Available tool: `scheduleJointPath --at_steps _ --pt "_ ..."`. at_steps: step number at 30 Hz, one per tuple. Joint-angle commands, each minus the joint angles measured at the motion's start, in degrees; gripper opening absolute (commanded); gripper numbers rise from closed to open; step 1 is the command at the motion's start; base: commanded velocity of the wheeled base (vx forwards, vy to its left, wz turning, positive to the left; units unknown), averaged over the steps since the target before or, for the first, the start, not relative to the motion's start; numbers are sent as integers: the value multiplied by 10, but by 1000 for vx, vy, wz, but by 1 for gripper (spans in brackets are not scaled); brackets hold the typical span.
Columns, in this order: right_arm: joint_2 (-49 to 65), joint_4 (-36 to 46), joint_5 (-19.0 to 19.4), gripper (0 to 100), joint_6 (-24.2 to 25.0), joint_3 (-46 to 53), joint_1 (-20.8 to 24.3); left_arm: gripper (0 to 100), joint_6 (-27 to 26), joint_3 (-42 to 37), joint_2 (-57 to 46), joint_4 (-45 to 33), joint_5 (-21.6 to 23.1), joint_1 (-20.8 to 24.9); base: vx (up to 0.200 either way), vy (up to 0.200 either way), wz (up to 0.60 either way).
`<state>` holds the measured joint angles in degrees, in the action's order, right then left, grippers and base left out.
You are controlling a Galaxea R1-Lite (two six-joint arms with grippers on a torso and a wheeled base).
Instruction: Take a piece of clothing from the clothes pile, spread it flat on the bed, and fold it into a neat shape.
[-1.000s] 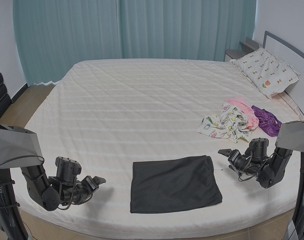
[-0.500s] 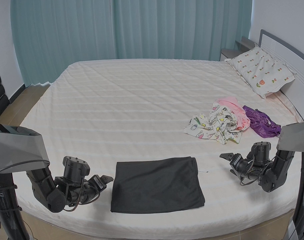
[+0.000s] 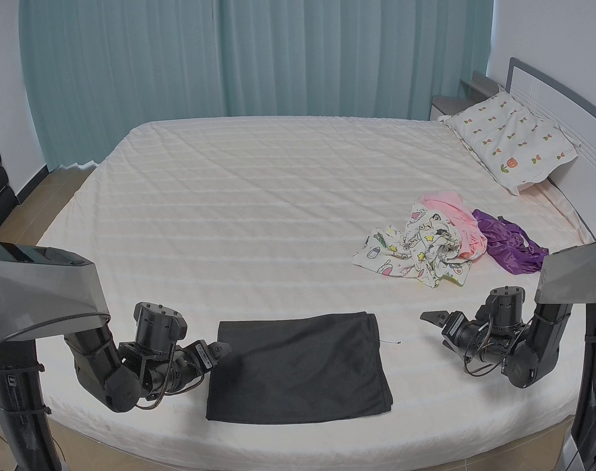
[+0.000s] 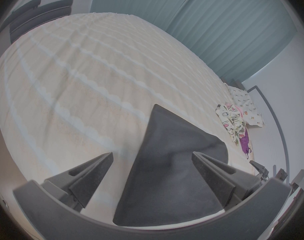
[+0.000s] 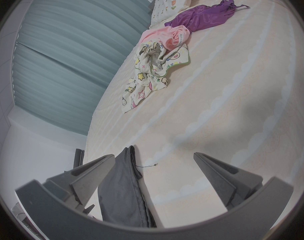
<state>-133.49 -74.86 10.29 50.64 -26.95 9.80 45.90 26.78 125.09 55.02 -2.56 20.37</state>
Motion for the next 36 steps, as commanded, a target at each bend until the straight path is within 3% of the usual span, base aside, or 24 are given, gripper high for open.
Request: scheduleJointPath --at_steps 1,5,14,23,27,36 --pt "-22 -15 -2 100 -9 8 8 100 -13 17 38 2 -1 -3 0 0 0" --pt "-25 -17 -2 100 -10 11 8 100 -19 18 46 4 10 1 0 0 0" --pt "-27 -18 -2 100 -18 13 18 100 -95 29 111 77 12 1 0 0 0" --pt "-30 -18 -2 100 -18 13 18 100 -99 65 117 78 19 4 0 0 0" --pt "-31 -18 -1 100 -17 13 18 100 -100 71 113 77 70 4 0 0 0" --pt "-31 -40 1 100 -16 21 22 100 -142 90 133 76 80 -3 0 0 0"
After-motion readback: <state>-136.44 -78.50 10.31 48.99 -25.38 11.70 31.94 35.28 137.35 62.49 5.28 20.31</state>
